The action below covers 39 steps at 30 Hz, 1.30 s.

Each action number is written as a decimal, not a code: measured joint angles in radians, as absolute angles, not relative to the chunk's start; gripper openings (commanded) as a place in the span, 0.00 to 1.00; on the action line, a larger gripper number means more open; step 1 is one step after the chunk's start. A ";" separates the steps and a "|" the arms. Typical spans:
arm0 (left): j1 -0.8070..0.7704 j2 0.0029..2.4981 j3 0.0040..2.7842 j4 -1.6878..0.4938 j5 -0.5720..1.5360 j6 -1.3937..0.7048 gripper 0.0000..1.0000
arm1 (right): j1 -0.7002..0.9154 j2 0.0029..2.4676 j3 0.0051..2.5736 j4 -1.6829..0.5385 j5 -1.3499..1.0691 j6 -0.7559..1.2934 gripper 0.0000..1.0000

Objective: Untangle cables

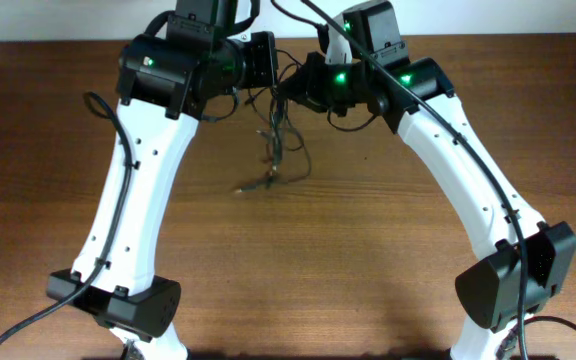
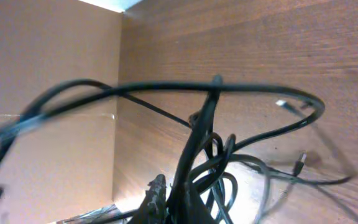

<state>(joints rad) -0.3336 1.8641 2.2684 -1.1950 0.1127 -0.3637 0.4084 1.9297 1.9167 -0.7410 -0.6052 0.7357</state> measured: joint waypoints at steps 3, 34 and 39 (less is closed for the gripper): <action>-0.336 1.864 2.268 -1.211 -0.001 -0.364 0.00 | 0.373 1.916 1.917 -0.804 -0.634 0.694 0.04; -0.116 2.005 2.270 -1.335 0.513 0.044 0.00 | 0.067 1.548 1.908 -1.138 -0.756 0.374 0.58; -0.116 2.005 2.270 -1.264 0.712 0.064 0.00 | 0.149 1.603 1.908 -1.137 -0.679 0.385 0.60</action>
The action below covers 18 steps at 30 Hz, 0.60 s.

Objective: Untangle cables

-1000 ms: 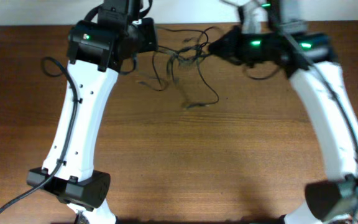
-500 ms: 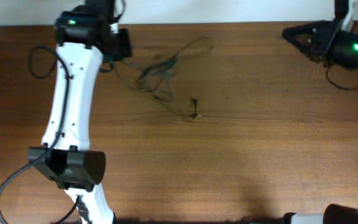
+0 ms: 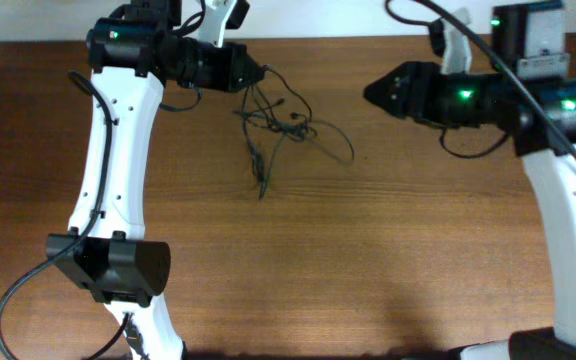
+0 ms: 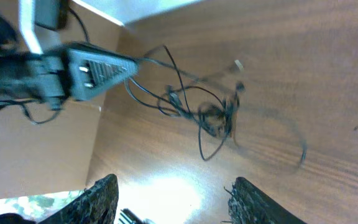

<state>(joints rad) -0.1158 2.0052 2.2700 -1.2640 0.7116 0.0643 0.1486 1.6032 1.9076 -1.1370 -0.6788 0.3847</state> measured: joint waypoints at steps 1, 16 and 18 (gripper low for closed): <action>-0.116 2.005 2.270 -1.237 0.772 0.065 0.00 | 0.175 1.635 1.908 -1.137 -0.673 0.385 0.59; -0.113 2.005 2.270 -1.242 0.963 0.025 0.00 | 0.363 1.758 1.908 -1.056 -0.495 0.018 0.39; -0.108 2.005 2.270 -1.242 0.999 0.022 0.00 | 0.380 1.759 1.908 -1.058 -0.484 -0.092 0.36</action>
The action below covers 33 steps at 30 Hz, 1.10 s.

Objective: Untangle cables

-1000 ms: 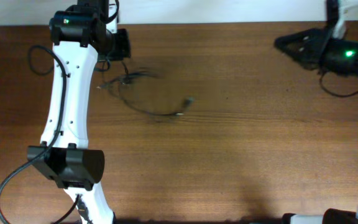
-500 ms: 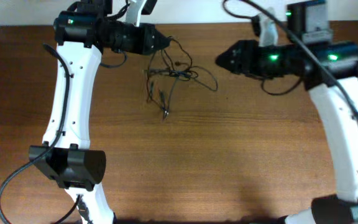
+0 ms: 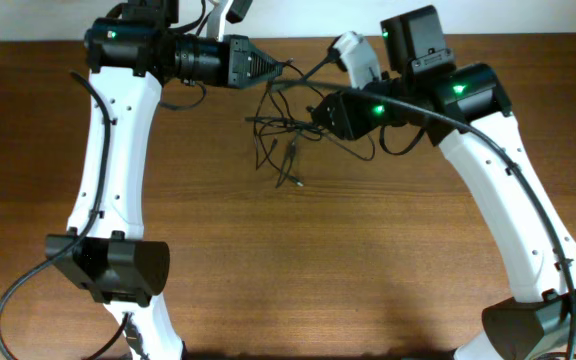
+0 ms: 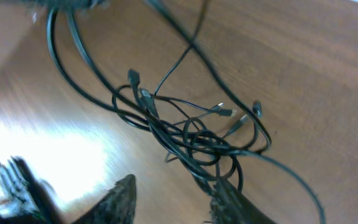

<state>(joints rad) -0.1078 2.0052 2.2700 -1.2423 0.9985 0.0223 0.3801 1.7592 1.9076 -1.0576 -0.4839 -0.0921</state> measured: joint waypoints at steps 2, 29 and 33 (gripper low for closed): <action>-0.103 2.005 2.270 -1.248 1.037 0.022 0.01 | 0.403 1.762 1.908 -1.058 -0.464 -0.165 0.35; -0.102 2.005 2.269 -1.270 1.107 0.012 0.28 | 0.465 1.848 1.908 -1.036 -0.393 -0.216 0.04; -0.102 2.005 2.269 -1.270 1.005 0.007 0.44 | 0.465 1.842 1.908 -1.039 -0.399 -0.155 0.04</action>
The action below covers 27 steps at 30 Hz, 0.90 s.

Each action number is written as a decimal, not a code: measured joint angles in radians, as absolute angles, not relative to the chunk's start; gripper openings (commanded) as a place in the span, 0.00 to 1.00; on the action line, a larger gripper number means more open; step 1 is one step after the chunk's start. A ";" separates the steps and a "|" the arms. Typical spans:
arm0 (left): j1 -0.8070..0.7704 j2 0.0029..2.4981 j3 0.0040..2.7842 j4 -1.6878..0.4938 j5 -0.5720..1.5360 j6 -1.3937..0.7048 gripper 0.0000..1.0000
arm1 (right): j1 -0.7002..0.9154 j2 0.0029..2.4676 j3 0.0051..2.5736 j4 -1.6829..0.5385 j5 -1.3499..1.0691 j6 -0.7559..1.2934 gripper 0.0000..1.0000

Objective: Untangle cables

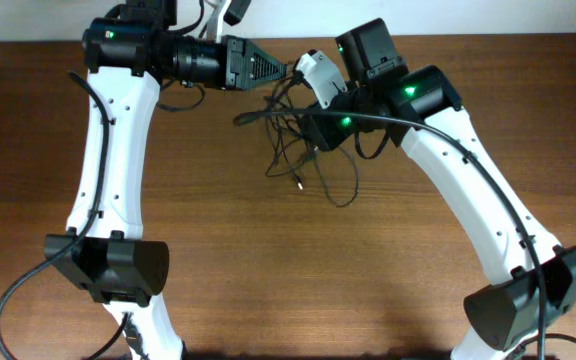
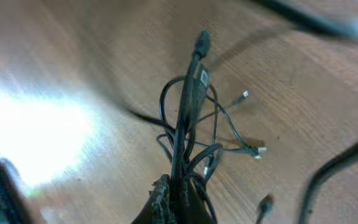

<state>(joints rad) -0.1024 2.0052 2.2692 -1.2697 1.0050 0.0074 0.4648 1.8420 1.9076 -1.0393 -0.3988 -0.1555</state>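
A tangle of thin black cables (image 1: 290,150) lies at the back middle of the wooden table, with one loop (image 1: 340,195) trailing toward the front. My left gripper (image 1: 286,70) points right from the back left, shut on a strand that leads into the tangle. My right gripper (image 1: 313,135) sits right over the knot. In the right wrist view this gripper (image 2: 178,199) is shut on a bunch of strands (image 2: 188,118) that run away from the fingers. Small metal plugs (image 2: 258,149) stick out beside them.
The brown wooden table (image 1: 268,280) stretches toward the front. A pale wall edge runs along the back. Both white arms arch over the table from the front corners, the left arm (image 1: 108,170) and the right arm (image 1: 478,200).
My right gripper was open just above the tangle; now it is lower and farther left, shut on a bunch of strands. The tangle has shifted and a loop now trails forward.
Both grippers first met at the back, the right one shut on cables. Then the right gripper was open and far to the right while the left kept its strand. It came back open over the knot and now grips the bunch.
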 measured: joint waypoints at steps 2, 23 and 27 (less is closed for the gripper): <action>-0.102 2.005 2.269 -1.271 0.891 0.006 0.48 | 0.465 1.810 1.907 -1.047 -0.421 -0.138 0.04; -0.214 2.059 2.268 -1.298 0.925 0.173 0.52 | 0.251 1.591 1.907 -0.897 -0.617 0.281 0.04; -0.214 2.059 2.268 -1.298 1.154 0.308 0.51 | 0.202 1.590 1.907 -0.886 -0.676 0.331 0.04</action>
